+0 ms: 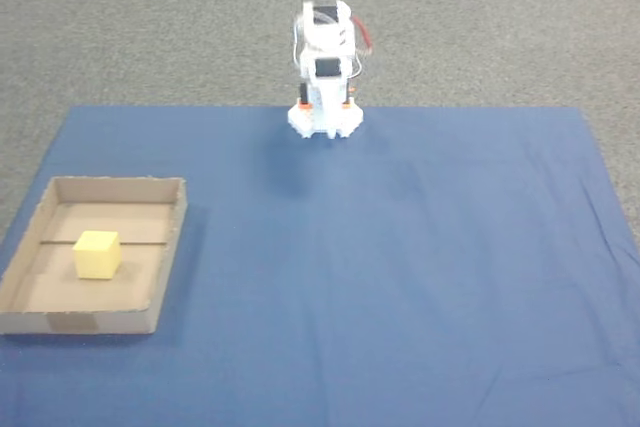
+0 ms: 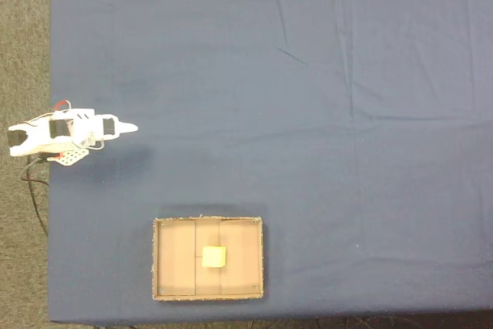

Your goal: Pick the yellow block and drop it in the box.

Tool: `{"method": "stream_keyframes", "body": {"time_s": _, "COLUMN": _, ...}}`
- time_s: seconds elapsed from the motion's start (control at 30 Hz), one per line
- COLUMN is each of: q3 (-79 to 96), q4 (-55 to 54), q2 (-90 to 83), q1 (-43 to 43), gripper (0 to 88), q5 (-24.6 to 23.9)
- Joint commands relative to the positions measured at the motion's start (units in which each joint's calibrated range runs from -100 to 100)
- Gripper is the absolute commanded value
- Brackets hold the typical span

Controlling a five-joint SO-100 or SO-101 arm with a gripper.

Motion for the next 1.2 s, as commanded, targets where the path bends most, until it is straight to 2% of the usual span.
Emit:
{"method": "stream_keyframes", "body": {"time_s": 0.0, "q3": 14.51, "q4": -12.14, "q2": -0.71, "q1": 0.43, "gripper": 0.2, "q5": 1.90}}
{"method": "stream_keyframes", "body": {"time_s": 0.07, "q3": 21.75, "q4": -19.92, "q2": -0.79, "q1": 2.95, "gripper": 0.2, "q5": 3.81}}
{"method": "stream_keyframes", "body": {"time_s": 0.13, "q3": 22.39, "q4": -21.32, "q2": -0.88, "q1": 4.21, "gripper": 0.3, "q5": 3.96}}
{"method": "stream_keyframes", "body": {"time_s": 0.5, "q3": 22.39, "q4": -19.17, "q2": -0.88, "q1": 3.50, "gripper": 0.2, "q5": 4.49}}
{"method": "stream_keyframes", "body": {"time_s": 0.63, "q3": 22.39, "q4": -19.17, "q2": -0.88, "q1": 4.44, "gripper": 0.2, "q5": 2.98}}
{"method": "stream_keyframes", "body": {"time_s": 0.73, "q3": 22.39, "q4": -19.17, "q2": -0.88, "q1": 3.03, "gripper": 0.2, "q5": 4.00}}
{"method": "stream_keyframes", "body": {"time_s": 0.83, "q3": 22.39, "q4": -19.17, "q2": -0.88, "q1": 3.19, "gripper": 0.2, "q5": 1.12}}
{"method": "stream_keyframes", "body": {"time_s": 1.17, "q3": 22.39, "q4": -19.25, "q2": -0.88, "q1": 3.42, "gripper": 0.2, "q5": 0.00}}
